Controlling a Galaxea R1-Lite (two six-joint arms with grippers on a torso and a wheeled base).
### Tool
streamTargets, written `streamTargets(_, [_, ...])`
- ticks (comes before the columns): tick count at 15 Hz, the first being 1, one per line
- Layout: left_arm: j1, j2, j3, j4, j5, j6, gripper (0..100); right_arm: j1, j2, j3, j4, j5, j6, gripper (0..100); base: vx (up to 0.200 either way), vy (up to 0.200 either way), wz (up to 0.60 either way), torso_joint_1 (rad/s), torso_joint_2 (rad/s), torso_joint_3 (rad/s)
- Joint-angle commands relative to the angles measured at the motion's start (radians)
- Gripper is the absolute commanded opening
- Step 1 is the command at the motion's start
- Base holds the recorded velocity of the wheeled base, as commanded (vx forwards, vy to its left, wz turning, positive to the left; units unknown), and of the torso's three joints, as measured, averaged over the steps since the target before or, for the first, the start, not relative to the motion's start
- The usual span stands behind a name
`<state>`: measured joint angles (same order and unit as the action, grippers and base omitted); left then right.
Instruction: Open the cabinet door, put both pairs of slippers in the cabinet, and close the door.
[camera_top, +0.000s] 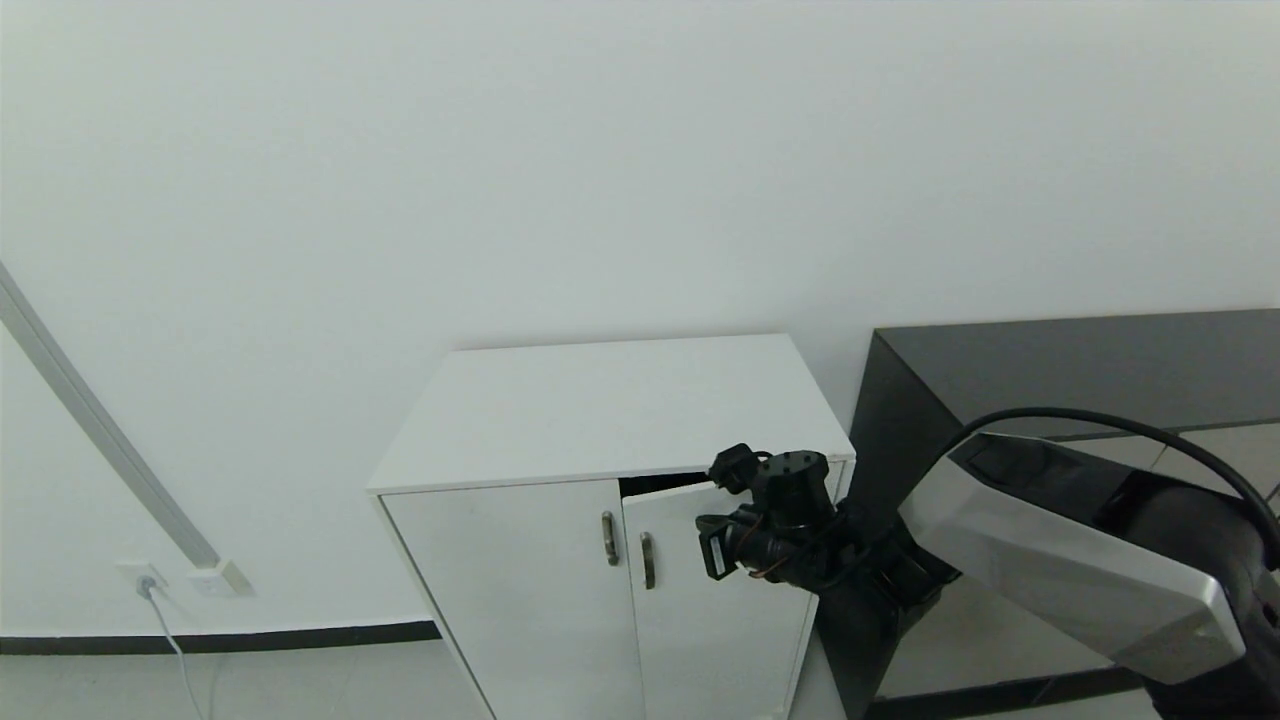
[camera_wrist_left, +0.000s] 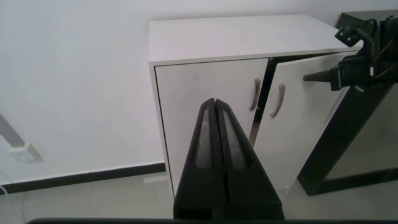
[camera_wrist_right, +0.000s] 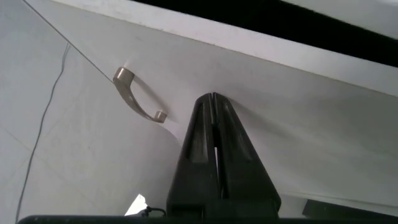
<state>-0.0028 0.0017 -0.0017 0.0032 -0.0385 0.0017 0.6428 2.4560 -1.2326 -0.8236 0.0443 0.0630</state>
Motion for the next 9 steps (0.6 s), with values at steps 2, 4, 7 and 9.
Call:
streamTargets(2, [0.0,0.0,0.0,0.0,0.0,0.0,0,-0.003,0.003,-0.035,0.018,0.0,0.0,0,0.0,0.0,0.0,0.0,0.0,0.0])
streamTargets(4, [0.001,0.0,0.0,0.0,-0.001,0.0,0,-0.005,0.003,-0.036,0.023,0.0,0.0,0,0.0,0.0,0.0,0.0,0.0,0.0])
streamTargets(7, [0.0,0.0,0.002,0.0,0.0,0.0,0,-0.023,0.005,-0.045,0.027,0.0,0.0,0,0.0,0.0,0.0,0.0,0.0,0.0])
streamTargets(9, [0.001,0.0,0.002,0.0,0.0,0.0,0,-0.029,0.008,-0.056,0.029,0.0,0.0,0,0.0,0.0,0.0,0.0,0.0,0.0])
